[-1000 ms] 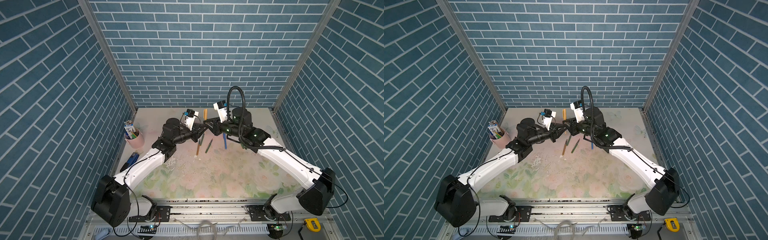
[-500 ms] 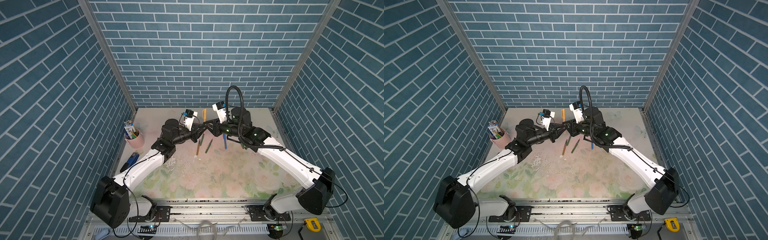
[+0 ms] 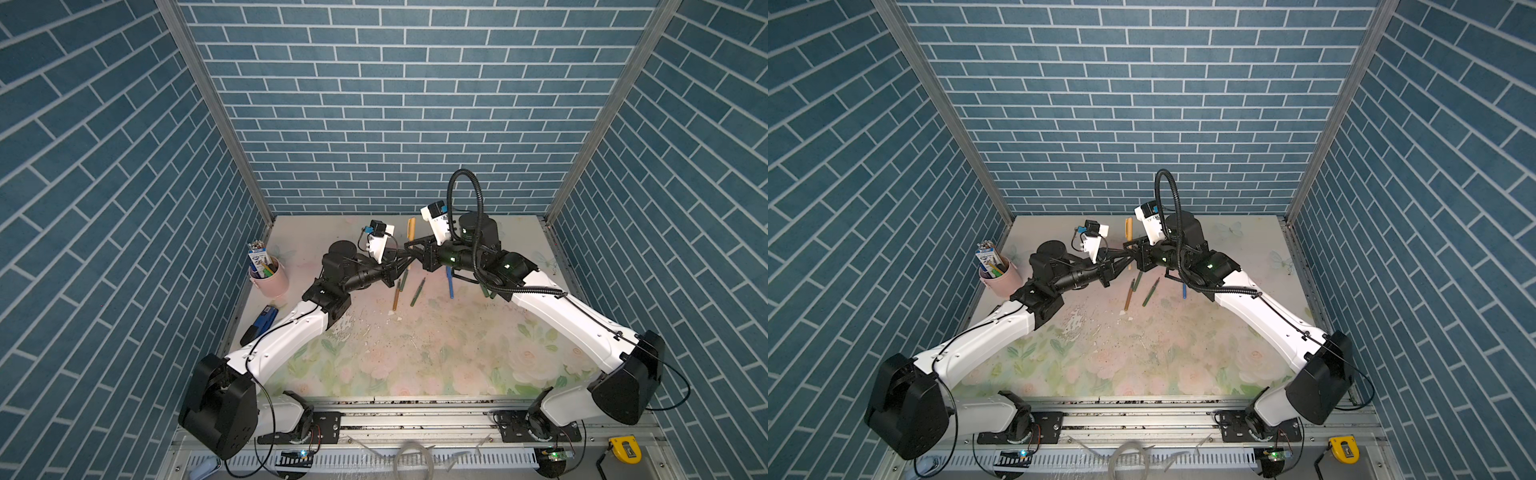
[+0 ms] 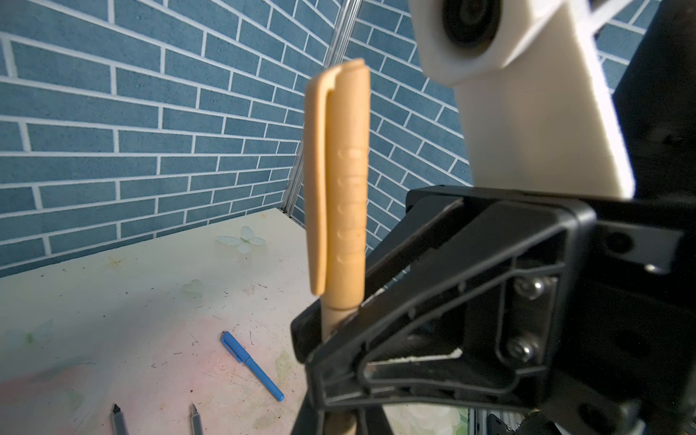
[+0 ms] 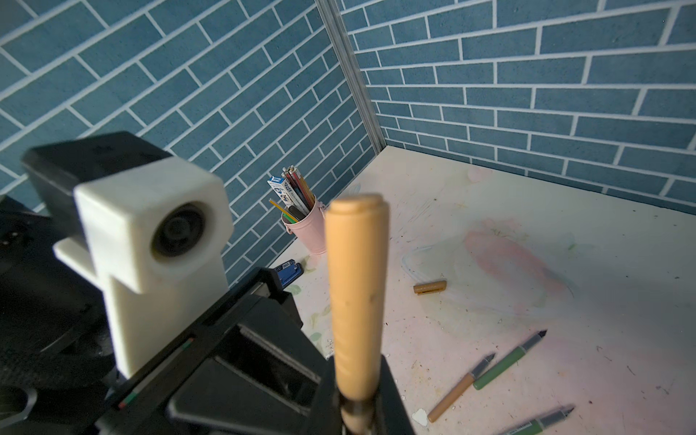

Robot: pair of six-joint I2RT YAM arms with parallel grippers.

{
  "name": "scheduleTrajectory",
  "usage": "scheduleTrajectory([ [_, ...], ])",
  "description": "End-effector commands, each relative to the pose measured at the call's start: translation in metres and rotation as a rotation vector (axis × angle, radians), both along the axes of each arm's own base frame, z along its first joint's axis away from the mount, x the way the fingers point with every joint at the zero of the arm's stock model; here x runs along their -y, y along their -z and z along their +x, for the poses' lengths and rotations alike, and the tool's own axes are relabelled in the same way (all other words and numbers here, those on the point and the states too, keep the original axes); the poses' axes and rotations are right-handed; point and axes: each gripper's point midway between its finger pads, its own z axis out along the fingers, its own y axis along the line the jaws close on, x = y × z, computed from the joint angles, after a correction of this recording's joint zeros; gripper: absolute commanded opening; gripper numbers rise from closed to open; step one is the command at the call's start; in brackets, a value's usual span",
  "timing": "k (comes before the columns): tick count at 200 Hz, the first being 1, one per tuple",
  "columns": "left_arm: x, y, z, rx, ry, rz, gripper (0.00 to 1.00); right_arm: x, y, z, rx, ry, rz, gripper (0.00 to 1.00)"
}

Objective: Insert pens into pen caps
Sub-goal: Place the pen at the center of the table.

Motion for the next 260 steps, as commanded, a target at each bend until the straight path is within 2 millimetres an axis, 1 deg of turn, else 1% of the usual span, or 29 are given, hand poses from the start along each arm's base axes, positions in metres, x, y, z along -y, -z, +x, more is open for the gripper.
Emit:
scheduleTrajectory([
  [1, 0.000, -0.024, -0.008, 0.063, 0.010, -0.055, 0.46, -0.004, -0.009, -0.010, -0.011, -0.022, 0.034, 0.03],
  [5, -0.001, -0.024, -0.008, 0.059, 0.001, -0.058, 0.55, -0.003, -0.011, -0.009, -0.005, -0.011, 0.035, 0.03],
  [14, -0.004, -0.027, -0.008, 0.068, -0.012, -0.069, 0.67, 0.000, -0.016, -0.006, 0.007, 0.010, 0.044, 0.04],
  [23, -0.007, -0.027, -0.008, 0.071, -0.034, -0.079, 0.81, 0.005, -0.022, -0.001, 0.017, 0.044, 0.046, 0.03],
  [27, -0.008, -0.028, -0.008, 0.074, -0.041, -0.083, 0.89, 0.007, -0.024, 0.002, 0.021, 0.058, 0.046, 0.03],
  [29, -0.009, -0.029, -0.009, 0.080, -0.044, -0.085, 0.96, 0.008, -0.026, 0.003, 0.022, 0.066, 0.047, 0.03],
  [31, -0.010, -0.029, -0.009, 0.081, -0.046, -0.087, 0.99, 0.009, -0.028, 0.005, 0.024, 0.073, 0.048, 0.03],
  [58, -0.020, -0.032, -0.010, 0.115, -0.102, -0.076, 1.00, 0.033, -0.045, 0.031, 0.006, 0.177, 0.090, 0.03],
  [72, -0.027, -0.033, -0.007, 0.117, -0.147, -0.070, 1.00, 0.051, -0.044, 0.048, -0.019, 0.232, 0.095, 0.03],
  [82, -0.033, -0.032, -0.003, 0.108, -0.194, -0.071, 1.00, 0.065, -0.035, 0.059, -0.053, 0.270, 0.080, 0.03],
  [92, -0.041, -0.030, 0.003, 0.092, -0.251, -0.076, 0.99, 0.078, -0.018, 0.069, -0.091, 0.302, 0.047, 0.03],
  [103, -0.049, -0.026, 0.008, 0.077, -0.302, -0.075, 1.00, 0.094, 0.013, 0.079, -0.161, 0.342, -0.013, 0.04],
  [116, -0.053, -0.024, 0.011, 0.067, -0.329, -0.065, 1.00, 0.111, 0.060, 0.086, -0.269, 0.379, -0.100, 0.03],
  [135, -0.054, -0.016, 0.017, 0.027, -0.348, -0.029, 1.00, 0.138, 0.130, 0.089, -0.431, 0.436, -0.243, 0.03],
  [137, -0.054, -0.015, 0.018, 0.023, -0.350, -0.026, 1.00, 0.142, 0.141, 0.089, -0.458, 0.439, -0.263, 0.03],
  [140, -0.054, -0.013, 0.020, 0.015, -0.355, -0.020, 0.99, 0.144, 0.147, 0.089, -0.474, 0.443, -0.274, 0.03],
  [143, -0.055, -0.012, 0.021, 0.009, -0.362, -0.018, 0.99, 0.150, 0.160, 0.089, -0.504, 0.455, -0.300, 0.02],
  [144, -0.055, -0.012, 0.022, 0.008, -0.364, -0.017, 0.99, 0.150, 0.160, 0.089, -0.504, 0.455, -0.300, 0.02],
  [155, -0.056, -0.007, 0.026, -0.023, -0.372, -0.006, 0.99, 0.162, 0.187, 0.090, -0.555, 0.493, -0.349, 0.02],
  [171, -0.056, -0.002, 0.030, -0.052, -0.380, -0.001, 0.97, 0.169, 0.220, 0.087, -0.635, 0.490, -0.427, 0.02],
  [188, -0.058, 0.006, 0.037, -0.102, -0.395, 0.022, 0.96, 0.172, 0.247, 0.090, -0.702, 0.475, -0.517, 0.03],
  [205, -0.056, 0.011, 0.039, -0.128, -0.378, 0.036, 0.95, 0.177, 0.266, 0.094, -0.727, 0.484, -0.580, 0.03],
  [237, -0.053, 0.015, 0.041, -0.137, -0.361, 0.035, 0.95, 0.177, 0.286, 0.103, -0.767, 0.477, -0.611, 0.06],
  [260, -0.051, 0.021, 0.043, -0.151, -0.356, 0.044, 0.95, 0.181, 0.295, 0.108, -0.783, 0.486, -0.618, 0.08],
])
